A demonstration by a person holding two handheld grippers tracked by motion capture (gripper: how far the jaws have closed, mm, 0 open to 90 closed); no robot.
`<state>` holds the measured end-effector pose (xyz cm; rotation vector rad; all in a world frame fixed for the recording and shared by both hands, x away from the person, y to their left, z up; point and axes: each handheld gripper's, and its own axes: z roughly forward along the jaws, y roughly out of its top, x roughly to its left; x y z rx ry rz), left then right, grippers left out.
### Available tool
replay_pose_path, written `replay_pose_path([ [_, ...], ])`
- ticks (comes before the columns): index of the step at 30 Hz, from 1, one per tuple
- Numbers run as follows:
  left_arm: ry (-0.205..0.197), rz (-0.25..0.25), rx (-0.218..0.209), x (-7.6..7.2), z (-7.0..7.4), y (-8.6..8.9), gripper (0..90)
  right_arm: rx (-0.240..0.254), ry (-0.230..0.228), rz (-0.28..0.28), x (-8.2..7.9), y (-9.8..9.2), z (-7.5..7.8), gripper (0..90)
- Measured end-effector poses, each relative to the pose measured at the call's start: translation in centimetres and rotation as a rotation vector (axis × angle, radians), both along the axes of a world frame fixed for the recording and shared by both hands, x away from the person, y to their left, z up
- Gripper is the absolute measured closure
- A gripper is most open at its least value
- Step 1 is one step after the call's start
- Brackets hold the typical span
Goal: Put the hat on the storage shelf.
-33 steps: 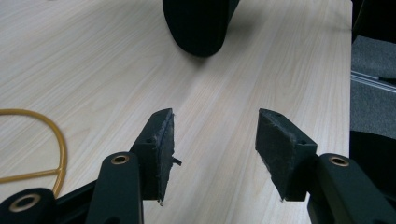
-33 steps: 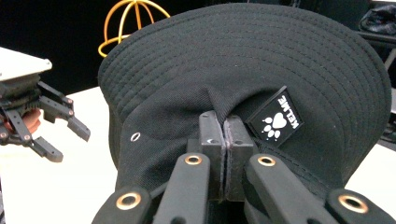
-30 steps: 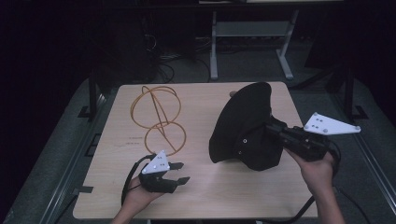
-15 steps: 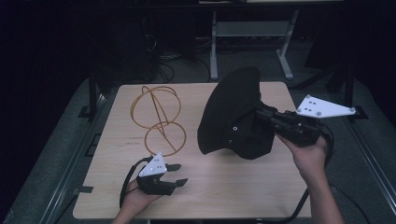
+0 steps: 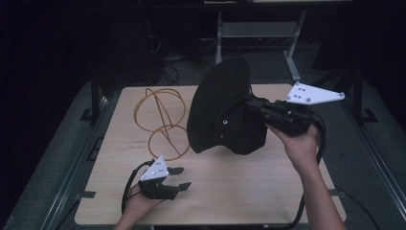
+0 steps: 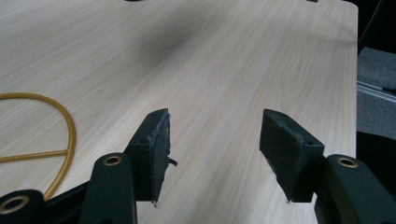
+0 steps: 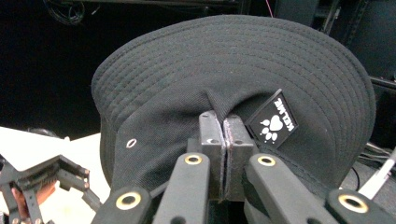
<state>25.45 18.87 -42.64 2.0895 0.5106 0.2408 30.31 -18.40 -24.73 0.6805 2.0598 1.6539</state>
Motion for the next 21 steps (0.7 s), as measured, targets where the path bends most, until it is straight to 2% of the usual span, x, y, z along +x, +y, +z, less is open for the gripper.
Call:
replay_pose_path([
  [7,0.012,-0.023,-0.016,-0.2,-0.2,-0.2,42.6,0.005,-0.005,0.025,1.1,2.0,1.0,88.5],
  [10,0.011,-0.032,-0.005,-0.2,-0.2,-0.2,42.5,0.004,-0.004,0.035,1.6,2.9,1.3,88.5],
  [16,0.015,-0.034,-0.017,-0.3,-0.3,-0.3,42.1,0.005,-0.006,0.057,2.3,4.4,2.0,88.5],
  [21,0.023,-0.036,-0.007,-0.3,-0.3,-0.4,40.9,0.006,-0.001,0.072,2.8,5.3,2.3,88.5],
])
